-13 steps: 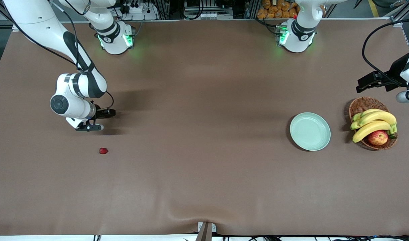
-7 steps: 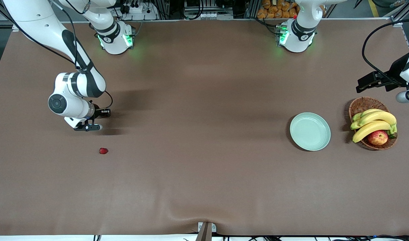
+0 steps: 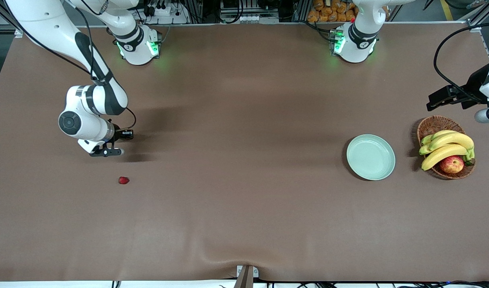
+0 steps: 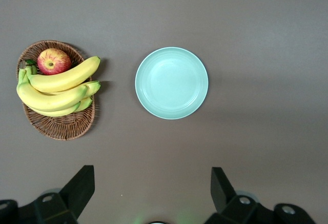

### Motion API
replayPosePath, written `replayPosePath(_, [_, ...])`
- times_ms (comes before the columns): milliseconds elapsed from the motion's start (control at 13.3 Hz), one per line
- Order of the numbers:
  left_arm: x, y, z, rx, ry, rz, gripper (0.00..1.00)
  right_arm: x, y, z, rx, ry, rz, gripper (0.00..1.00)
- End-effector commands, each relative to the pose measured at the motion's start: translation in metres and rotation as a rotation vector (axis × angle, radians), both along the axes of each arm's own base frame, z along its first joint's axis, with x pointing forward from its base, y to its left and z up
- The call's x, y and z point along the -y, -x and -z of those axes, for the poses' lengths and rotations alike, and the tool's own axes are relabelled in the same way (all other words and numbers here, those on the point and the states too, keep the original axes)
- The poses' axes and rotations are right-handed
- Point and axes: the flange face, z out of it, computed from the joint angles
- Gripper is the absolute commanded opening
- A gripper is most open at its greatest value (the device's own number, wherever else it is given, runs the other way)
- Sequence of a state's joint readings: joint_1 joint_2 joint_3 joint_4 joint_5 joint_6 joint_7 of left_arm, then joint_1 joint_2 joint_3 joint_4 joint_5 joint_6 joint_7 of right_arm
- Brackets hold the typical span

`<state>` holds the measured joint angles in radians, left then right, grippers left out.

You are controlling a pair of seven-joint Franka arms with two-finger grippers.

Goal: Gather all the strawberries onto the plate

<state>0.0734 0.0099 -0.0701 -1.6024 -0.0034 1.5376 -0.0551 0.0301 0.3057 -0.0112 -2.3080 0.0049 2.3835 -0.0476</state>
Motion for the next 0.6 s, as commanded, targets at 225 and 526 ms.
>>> replayPosePath(225, [-0.004, 0.000, -0.003, 0.010, 0.006, 0.003, 1.00, -0.024, -0.032, -0.093, 0.132, 0.002, -0.057, 0.20])
replayPosePath(526, [-0.004, -0.001, -0.001, 0.009, 0.007, 0.003, 1.00, -0.046, -0.069, -0.163, 0.154, -0.003, -0.094, 0.20])
